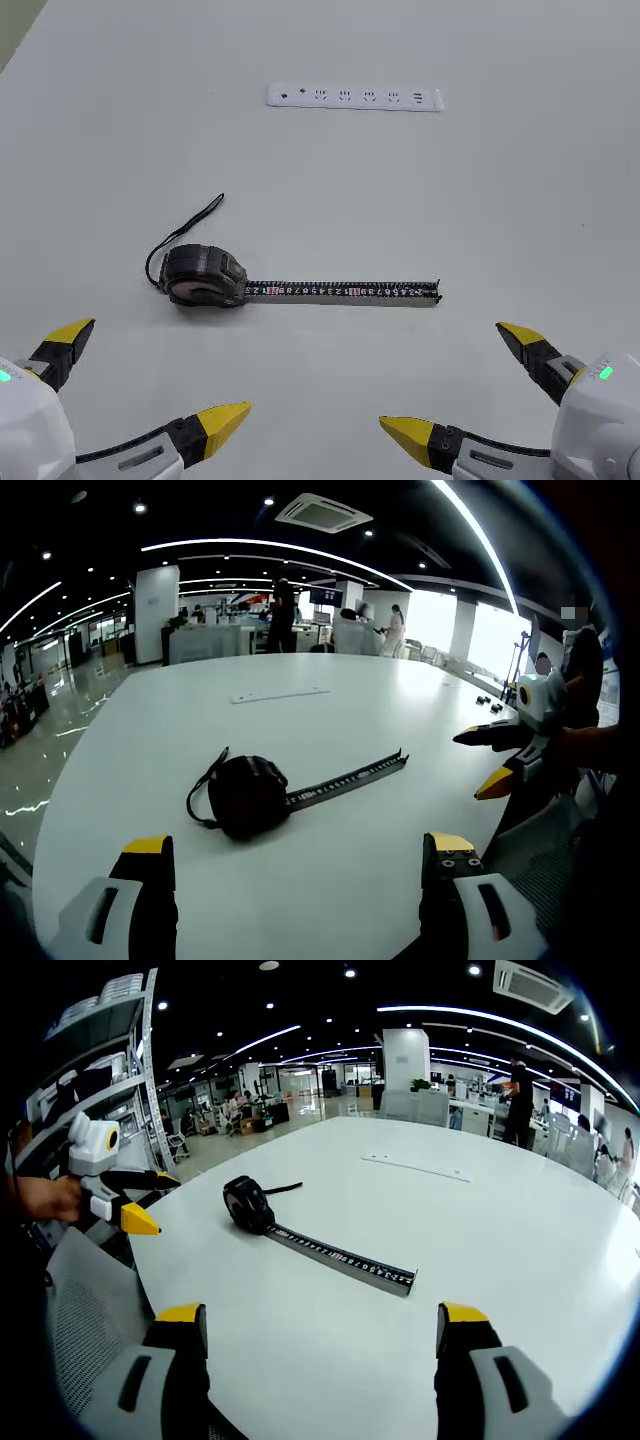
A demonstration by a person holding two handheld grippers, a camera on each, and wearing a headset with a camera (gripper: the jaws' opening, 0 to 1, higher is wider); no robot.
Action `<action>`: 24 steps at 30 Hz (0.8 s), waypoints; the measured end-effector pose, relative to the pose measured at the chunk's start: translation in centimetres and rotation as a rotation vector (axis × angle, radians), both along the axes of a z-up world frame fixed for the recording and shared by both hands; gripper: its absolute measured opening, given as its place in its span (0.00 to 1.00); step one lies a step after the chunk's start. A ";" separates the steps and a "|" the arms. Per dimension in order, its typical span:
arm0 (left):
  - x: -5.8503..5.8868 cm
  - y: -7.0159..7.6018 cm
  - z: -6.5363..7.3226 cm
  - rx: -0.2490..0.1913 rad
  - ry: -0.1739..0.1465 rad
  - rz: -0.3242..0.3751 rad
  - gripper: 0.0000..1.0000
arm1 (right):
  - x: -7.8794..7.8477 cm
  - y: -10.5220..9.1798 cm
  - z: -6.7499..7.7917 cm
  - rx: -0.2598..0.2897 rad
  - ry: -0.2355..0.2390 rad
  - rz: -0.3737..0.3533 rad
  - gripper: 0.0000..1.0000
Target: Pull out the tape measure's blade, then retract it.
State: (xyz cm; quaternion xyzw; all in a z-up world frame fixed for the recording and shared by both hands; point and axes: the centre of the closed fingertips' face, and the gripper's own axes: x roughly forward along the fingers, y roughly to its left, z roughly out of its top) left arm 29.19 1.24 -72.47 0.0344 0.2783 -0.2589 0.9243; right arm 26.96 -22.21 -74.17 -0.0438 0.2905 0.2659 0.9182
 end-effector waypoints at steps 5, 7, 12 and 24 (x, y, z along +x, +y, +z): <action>0.4 0.0 0.2 -0.006 -0.005 0.008 1.00 | 0.1 0.0 0.1 -0.004 -0.005 0.003 0.97; 0.5 0.0 0.3 -0.009 -0.010 0.012 1.00 | 0.2 -0.1 0.1 0.000 -0.007 0.001 0.96; 0.5 -0.2 0.3 -0.010 -0.009 0.021 1.00 | 0.2 -0.2 0.2 0.005 -0.004 -0.002 0.96; 0.5 -0.4 0.0 -0.015 0.006 0.042 1.00 | 0.2 0.2 -0.1 0.016 -0.012 0.057 0.92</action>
